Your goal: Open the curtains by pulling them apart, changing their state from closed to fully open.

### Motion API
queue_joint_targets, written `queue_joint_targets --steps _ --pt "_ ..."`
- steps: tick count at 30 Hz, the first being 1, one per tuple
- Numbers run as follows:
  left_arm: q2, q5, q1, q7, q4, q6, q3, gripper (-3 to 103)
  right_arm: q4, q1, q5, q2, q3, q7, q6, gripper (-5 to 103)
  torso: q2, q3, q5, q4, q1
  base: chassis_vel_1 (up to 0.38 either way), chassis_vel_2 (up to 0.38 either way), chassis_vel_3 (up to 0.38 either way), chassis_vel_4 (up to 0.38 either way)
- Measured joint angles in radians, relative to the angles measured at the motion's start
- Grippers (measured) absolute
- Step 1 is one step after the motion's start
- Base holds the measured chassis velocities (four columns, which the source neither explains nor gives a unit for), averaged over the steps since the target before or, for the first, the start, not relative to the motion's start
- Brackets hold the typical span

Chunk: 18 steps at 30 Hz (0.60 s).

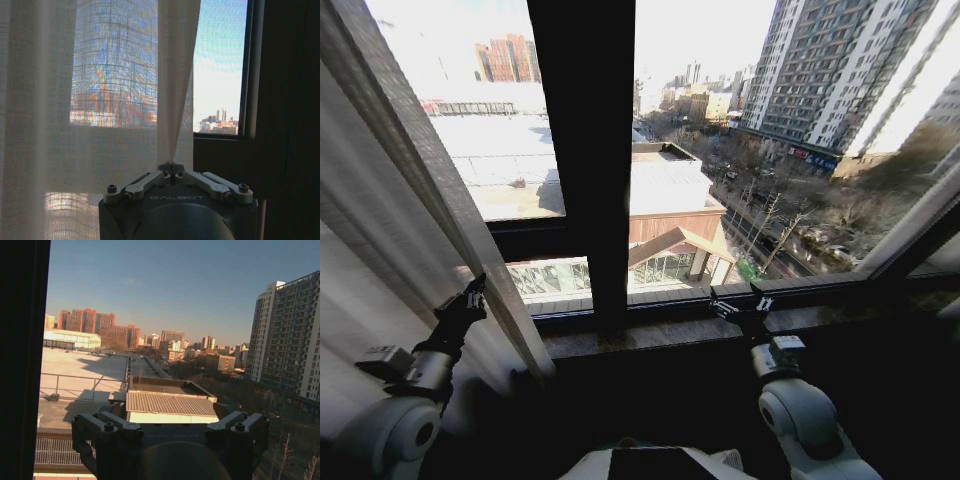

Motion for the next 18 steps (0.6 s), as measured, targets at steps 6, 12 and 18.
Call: queue_joint_targets --steps 6,12,18 --pt "-0.009 0.008 0.010 0.000 -0.017 0.000 -0.001 0 0.003 0.002 -0.001 -0.003 -0.001 0.000 0.000 100 0.000 0.000 0.0000 0.0000 0.000 0.099 0.102 -0.101 -0.097" --pt "-0.026 0.017 0.030 0.000 -0.030 -0.004 -0.005 0 0.005 0.005 -0.001 -0.005 -0.006 -0.001 0.000 100 0.000 0.000 -0.0004 0.0000 0.000 0.236 0.237 -0.229 -0.218" --pt "-0.044 0.027 0.045 0.002 -0.041 -0.009 -0.008 0 0.014 -0.002 -0.002 -0.008 -0.020 -0.002 0.000 100 0.000 0.000 -0.0006 0.0000 0.000 0.291 0.315 -0.304 -0.301"
